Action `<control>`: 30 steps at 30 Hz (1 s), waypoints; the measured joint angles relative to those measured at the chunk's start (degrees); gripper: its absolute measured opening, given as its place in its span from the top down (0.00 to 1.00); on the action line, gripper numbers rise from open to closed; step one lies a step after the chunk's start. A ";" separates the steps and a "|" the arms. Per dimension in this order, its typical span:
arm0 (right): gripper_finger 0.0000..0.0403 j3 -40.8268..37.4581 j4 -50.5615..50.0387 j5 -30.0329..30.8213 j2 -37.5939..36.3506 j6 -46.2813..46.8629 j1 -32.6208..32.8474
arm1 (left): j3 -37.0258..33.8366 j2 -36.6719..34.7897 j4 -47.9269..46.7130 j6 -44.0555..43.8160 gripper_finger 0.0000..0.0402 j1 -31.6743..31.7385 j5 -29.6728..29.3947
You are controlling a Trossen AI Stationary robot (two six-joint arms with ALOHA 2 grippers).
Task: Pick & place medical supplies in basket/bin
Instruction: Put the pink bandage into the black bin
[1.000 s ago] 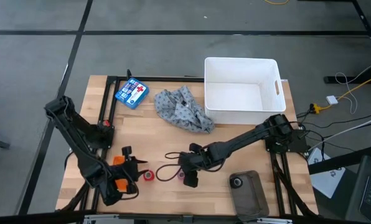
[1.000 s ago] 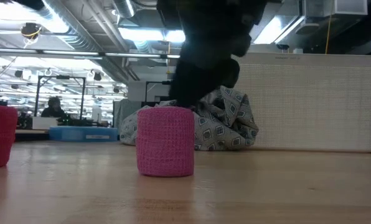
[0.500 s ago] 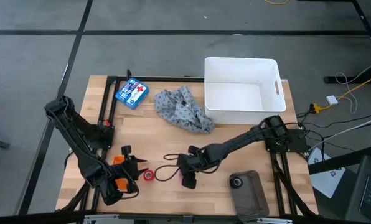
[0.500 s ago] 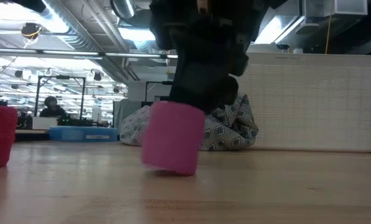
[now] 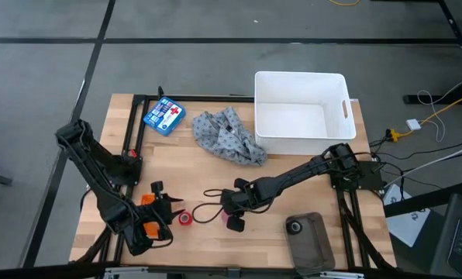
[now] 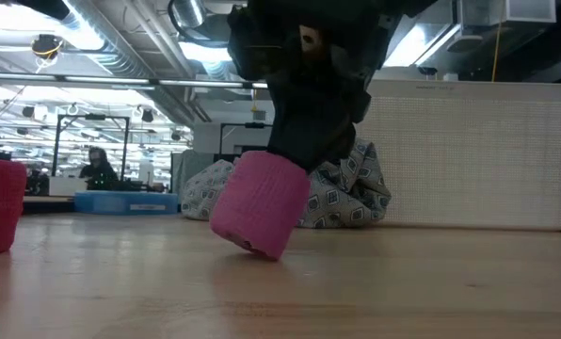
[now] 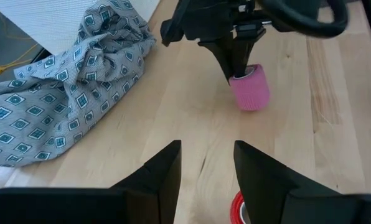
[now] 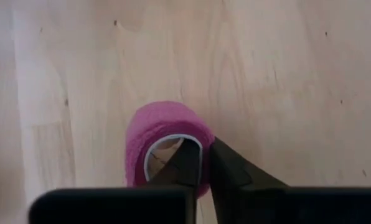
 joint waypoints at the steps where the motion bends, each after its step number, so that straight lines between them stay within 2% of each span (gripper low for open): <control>1: 0.97 0.00 0.02 -0.05 0.00 -0.41 0.00 | 0.00 0.01 -0.01 0.00 0.64 0.00 0.00; 6: 0.93 -0.09 -0.41 0.03 -1.20 -0.86 -0.42 | 0.00 0.02 0.00 -0.02 0.64 0.00 0.02; 10: 0.94 -0.09 -1.86 0.85 -5.16 -1.95 -0.70 | 0.00 0.02 0.00 -0.04 0.64 0.00 0.02; 14: 0.96 -0.09 -7.89 2.53 -10.97 -1.82 -0.56 | 0.00 0.02 0.00 -0.04 0.64 0.00 0.02; 17: 0.95 -0.04 -16.57 3.65 -16.04 0.94 0.31 | 0.00 0.04 0.00 -0.04 0.64 0.00 0.04; 24: 0.94 -0.04 -42.33 3.00 -24.46 15.83 6.53 | 0.00 0.04 -0.07 -0.02 0.64 -0.01 0.05; 30: 0.94 -0.04 -51.88 2.92 -26.14 30.92 16.33 | 0.00 0.04 -0.11 -0.04 0.64 0.00 0.04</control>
